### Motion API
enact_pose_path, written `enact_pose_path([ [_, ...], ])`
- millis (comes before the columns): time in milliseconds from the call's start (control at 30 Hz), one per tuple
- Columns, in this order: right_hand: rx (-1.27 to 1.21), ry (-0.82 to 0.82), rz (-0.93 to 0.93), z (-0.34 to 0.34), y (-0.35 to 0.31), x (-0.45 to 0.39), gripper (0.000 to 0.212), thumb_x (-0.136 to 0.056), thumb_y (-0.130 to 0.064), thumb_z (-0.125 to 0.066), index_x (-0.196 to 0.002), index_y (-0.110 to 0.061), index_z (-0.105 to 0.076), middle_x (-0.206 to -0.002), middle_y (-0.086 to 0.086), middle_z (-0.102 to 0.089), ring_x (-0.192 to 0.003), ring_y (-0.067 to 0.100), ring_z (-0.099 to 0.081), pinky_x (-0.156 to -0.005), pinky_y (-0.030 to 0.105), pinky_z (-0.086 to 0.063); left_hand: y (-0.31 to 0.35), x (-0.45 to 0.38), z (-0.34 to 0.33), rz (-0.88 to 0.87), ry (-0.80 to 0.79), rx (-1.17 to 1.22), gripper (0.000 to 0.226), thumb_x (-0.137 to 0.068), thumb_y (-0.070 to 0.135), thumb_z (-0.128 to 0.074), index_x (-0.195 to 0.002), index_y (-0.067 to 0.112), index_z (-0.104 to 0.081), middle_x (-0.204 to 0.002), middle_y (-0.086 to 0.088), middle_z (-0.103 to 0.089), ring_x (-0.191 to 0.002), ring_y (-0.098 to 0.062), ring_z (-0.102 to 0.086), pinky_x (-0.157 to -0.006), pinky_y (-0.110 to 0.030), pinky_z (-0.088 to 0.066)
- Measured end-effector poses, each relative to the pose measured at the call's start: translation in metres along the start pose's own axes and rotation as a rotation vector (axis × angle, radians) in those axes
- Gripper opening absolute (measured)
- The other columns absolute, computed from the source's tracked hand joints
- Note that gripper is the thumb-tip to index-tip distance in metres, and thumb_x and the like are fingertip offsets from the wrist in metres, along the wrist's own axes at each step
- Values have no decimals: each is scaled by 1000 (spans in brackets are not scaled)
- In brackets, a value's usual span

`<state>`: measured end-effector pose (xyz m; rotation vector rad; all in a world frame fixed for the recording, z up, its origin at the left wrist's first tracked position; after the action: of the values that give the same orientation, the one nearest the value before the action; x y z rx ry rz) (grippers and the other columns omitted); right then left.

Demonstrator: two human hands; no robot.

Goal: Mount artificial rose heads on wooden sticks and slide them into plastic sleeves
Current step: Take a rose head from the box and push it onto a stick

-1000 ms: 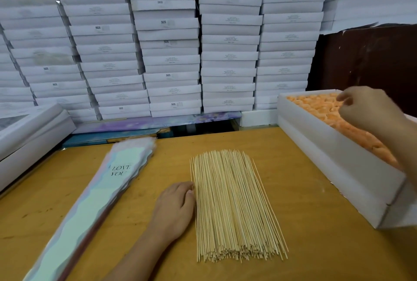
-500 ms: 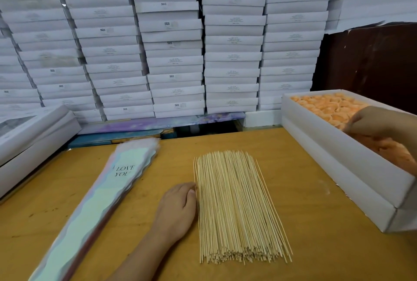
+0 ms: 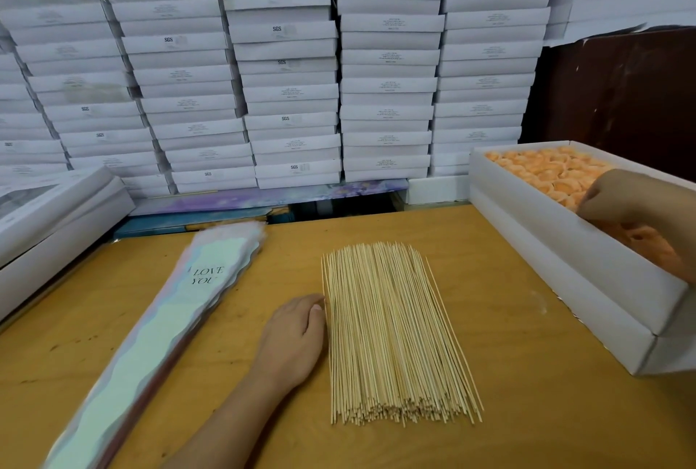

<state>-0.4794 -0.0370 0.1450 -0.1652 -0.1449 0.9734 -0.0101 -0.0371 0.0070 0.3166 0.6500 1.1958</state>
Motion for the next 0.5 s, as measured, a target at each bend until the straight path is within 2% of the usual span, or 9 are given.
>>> enact_pose_path([
  [133,17,-14,42,-1,0,0,15,-86,-13,-70,-97,-4,-74,-98,21,-71,-93,39,-68,-78,45,-60,-1,0,0,8,8,-5,39,-108,25,-34,-138,17,-58,-136,3,-61,-115,1,-43,-100,-19,-30],
  [333,71,55,95,1,-2,-4,10,-87,-18,-72,-93,-12,-75,-87,8,-68,-87,27,-64,-82,42,-57,4,2,0,-5,22,-27,37,-107,22,-36,-128,12,-64,-127,-1,-66,-113,-8,-52,-92,-20,-31],
  [433,98,120,74,2,-1,-4,14,-83,-25,-76,-89,-12,-76,-83,8,-66,-83,26,-62,-77,39,-57,3,1,0,11,20,-34,37,-107,23,-35,-122,11,-66,-122,-2,-67,-113,-13,-55,-87,-19,-30],
  [500,113,149,65,3,0,-3,15,-83,-28,-75,-84,-13,-76,-81,8,-67,-78,25,-63,-68,35,-55,3,1,0,17,18,-25,36,-107,23,-35,-120,11,-67,-120,-2,-67,-109,-11,-55,-85,-20,-30],
])
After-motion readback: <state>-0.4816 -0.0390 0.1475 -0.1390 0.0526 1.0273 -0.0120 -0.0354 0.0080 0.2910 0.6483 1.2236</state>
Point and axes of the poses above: each hand's wrist, its own x-axis away from the middle knuckle, its own z-axis out of the back of the hand, y = z × x, the point moved 4 cm from there along -x, towards the middle knuckle
